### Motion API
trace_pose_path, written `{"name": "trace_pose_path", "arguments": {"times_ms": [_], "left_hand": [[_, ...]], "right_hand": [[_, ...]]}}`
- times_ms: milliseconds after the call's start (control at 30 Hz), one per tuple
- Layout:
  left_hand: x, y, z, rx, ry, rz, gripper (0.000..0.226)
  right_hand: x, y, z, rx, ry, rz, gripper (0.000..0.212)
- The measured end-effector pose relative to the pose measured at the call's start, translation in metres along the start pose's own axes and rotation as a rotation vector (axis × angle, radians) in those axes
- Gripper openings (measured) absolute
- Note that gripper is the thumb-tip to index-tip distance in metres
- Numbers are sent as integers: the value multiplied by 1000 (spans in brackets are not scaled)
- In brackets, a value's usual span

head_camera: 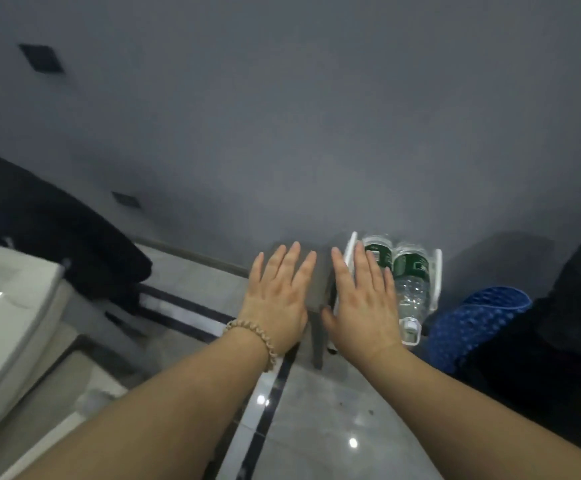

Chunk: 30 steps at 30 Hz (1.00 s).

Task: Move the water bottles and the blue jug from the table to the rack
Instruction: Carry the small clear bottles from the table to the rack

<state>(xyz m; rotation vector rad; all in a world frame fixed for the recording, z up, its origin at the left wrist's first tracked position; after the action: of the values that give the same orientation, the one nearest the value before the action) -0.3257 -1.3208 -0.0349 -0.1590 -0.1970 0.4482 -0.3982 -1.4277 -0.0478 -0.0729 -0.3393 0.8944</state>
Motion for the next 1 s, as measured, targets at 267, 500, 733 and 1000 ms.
{"name": "trace_pose_path", "arguments": {"times_ms": [267,500,733,1000], "left_hand": [[77,224,73,-81,-80,330,84],[133,506,155,-39,-214,499,79],[194,701,203,34,-250,729,82],[266,779,166,91,-202,795,82]], "right_hand": [[183,140,10,10,-145,268,92],[369,344,21,41,-308,508,87],[503,452,22,86,-251,670,87],[614,491,-26,122,-234,750,87]]}}
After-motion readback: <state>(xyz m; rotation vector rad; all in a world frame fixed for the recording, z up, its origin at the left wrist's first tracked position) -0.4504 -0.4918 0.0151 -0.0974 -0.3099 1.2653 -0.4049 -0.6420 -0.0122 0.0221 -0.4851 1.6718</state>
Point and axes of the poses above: each hand's wrist, its own y-axis away from the middle knuckle, its own z-axis out of the back of the hand, x = y × z, the point moved 4 cm from there along -y, towards the middle knuckle, and after that the axes turned 15 degrees about -z, right-handed, at the moved point
